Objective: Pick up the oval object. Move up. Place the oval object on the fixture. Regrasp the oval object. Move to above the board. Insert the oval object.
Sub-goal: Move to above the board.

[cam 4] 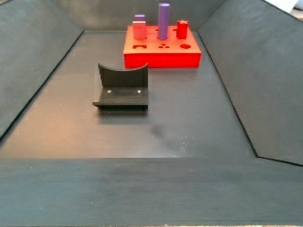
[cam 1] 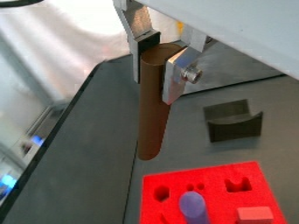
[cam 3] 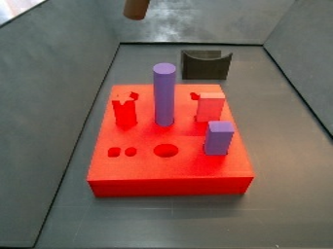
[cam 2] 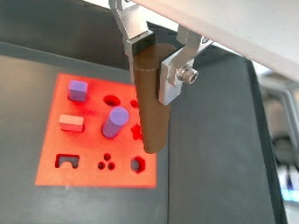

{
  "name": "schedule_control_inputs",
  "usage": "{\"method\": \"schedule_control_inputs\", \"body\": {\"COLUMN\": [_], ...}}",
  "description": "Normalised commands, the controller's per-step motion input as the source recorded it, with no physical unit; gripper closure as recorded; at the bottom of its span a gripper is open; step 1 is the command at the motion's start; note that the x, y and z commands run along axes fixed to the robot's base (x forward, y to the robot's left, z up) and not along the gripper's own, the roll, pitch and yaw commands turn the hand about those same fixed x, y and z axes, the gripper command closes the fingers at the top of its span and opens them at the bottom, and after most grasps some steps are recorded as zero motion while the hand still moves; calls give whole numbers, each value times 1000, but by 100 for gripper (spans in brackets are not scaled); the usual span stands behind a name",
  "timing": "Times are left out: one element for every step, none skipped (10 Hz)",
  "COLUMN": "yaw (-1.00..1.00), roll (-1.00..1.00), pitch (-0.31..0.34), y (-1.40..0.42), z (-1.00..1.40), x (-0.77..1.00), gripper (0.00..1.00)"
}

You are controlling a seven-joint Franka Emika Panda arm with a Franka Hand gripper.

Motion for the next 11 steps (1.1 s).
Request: {"method": "schedule_control_inputs", "body": {"yaw": [1000, 1000, 1000, 1000, 1000, 1000, 1000, 887, 565, 357, 210], "roll": [-301, -274, -260, -227, -190, -159, -138, -81, -33, -19, -13], "pitch": [-355, -409, -435, -488, -531, -569, -596, -587, -417, -292, -194], "y": [-38, 2, 10, 18, 15, 17, 13, 14, 12, 13, 10], "z": [22, 0, -3, -1, -9, -7, -4, -9, -7, -6, -5], "x": [-78, -96, -97, -92, -76, -68, -68, -61, -53, -46, -32], "gripper": [100, 100, 100, 100, 100, 100, 100, 100, 100, 100, 100]}}
